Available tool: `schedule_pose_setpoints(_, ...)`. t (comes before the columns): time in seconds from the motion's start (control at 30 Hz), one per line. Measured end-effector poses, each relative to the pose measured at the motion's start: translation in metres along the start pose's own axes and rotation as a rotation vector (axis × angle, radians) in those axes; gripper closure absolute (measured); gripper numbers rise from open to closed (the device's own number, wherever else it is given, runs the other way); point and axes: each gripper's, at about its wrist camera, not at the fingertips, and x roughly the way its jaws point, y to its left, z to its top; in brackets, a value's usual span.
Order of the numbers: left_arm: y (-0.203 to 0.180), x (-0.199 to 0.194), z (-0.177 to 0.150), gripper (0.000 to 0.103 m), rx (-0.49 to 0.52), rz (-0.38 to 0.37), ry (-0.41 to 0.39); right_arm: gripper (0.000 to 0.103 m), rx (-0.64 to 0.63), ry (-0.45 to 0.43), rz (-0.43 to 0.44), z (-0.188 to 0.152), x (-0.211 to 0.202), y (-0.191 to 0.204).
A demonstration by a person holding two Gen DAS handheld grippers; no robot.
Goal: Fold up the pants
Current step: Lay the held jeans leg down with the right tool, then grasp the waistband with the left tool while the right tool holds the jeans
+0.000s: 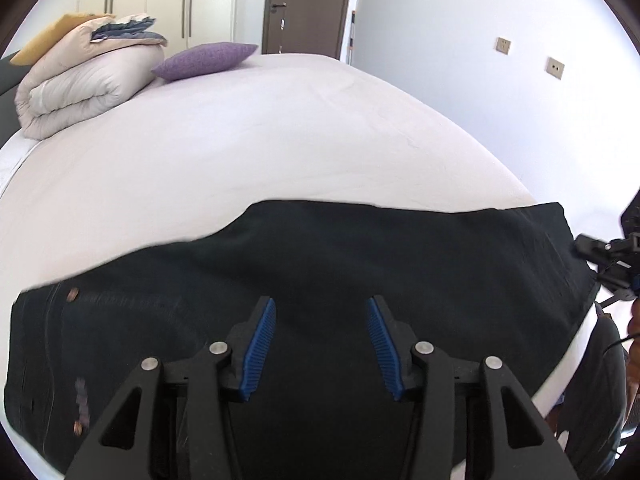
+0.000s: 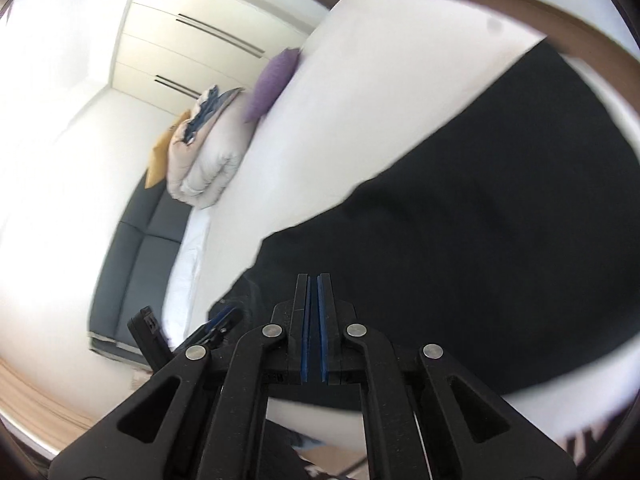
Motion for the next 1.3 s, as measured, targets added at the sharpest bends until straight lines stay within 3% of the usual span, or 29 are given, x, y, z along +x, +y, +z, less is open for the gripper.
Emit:
schedule_pose_setpoints(0.03, -0.005, 0.013, 0.005, 0.056, 0.011, 0.003, 0.028, 0.101, 0.034, 0.042, 0.016, 0.004, 0.02, -0.003)
schedule_pose_setpoints(0.1, -0.011, 0.044, 0.012, 0.073, 0.016, 0.018, 0.11, 0.101, 0.114, 0.123, 0.054, 0.007, 0.062, -0.017)
schedule_pose_setpoints(0.17, -0.012, 0.065, 0.011, 0.073, 0.013, 0.03, 0.152, 0.101, 0.174, 0.162, 0.012, 0.006, 0.093, -0.033)
schedule_pose_setpoints(0.23, -0.012, 0.067, 0.009, 0.071, 0.021, 0.033, 0.132, 0.103, 0.244, 0.148, 0.019, 0.005, 0.103, -0.054)
schedule_pose_setpoints(0.47, -0.007, 0.062, -0.004, 0.071, 0.004, -0.005, 0.081, 0.103, 0.372, -0.188, -0.017, 0.055, 0.023, -0.12)
schedule_pose_setpoints(0.57, -0.01, 0.057, -0.012, 0.071, 0.012, 0.008, 0.051, 0.103, 0.375, -0.321, -0.097, 0.063, -0.019, -0.133)
schedule_pose_setpoints(0.73, -0.001, 0.046, -0.023, 0.072, -0.059, -0.029, 0.021, 0.103, 0.414, -0.436, -0.161, 0.064, -0.053, -0.149)
schedule_pose_setpoints(0.83, 0.008, 0.036, -0.021, 0.073, -0.116, -0.009, 0.012, 0.103, 0.523, -0.523, -0.297, 0.05, -0.086, -0.159)
schedule_pose_setpoints(0.9, 0.006, 0.023, -0.015, 0.074, -0.137, -0.032, -0.026, 0.103, 0.518, -0.556, -0.291, 0.038, -0.104, -0.152)
schedule_pose_setpoints(0.93, 0.001, 0.017, -0.01, 0.074, -0.142, -0.056, -0.055, 0.103, 0.48, -0.547, -0.277, 0.036, -0.112, -0.147)
schedule_pose_setpoints(1.0, -0.016, 0.01, 0.006, 0.074, -0.123, -0.098, -0.094, 0.103, 0.354, -0.471, -0.238, 0.03, -0.092, -0.109)
schedule_pose_setpoints(1.07, -0.04, 0.015, 0.02, 0.074, -0.06, -0.133, -0.103, 0.103, 0.232, -0.328, -0.149, 0.024, -0.032, -0.057)
schedule_pose_setpoints(1.17, -0.055, 0.043, 0.023, 0.074, 0.021, -0.129, -0.029, 0.103, 0.086, -0.069, -0.017, 0.008, 0.065, 0.002)
schedule_pose_setpoints(1.23, -0.042, 0.055, 0.014, 0.075, 0.021, -0.102, 0.015, 0.103, 0.049, 0.05, -0.022, -0.006, 0.117, 0.01)
schedule_pose_setpoints(1.3, -0.011, 0.056, 0.003, 0.081, -0.019, -0.106, 0.032, 0.103, 0.123, 0.101, -0.073, -0.02, 0.139, -0.013)
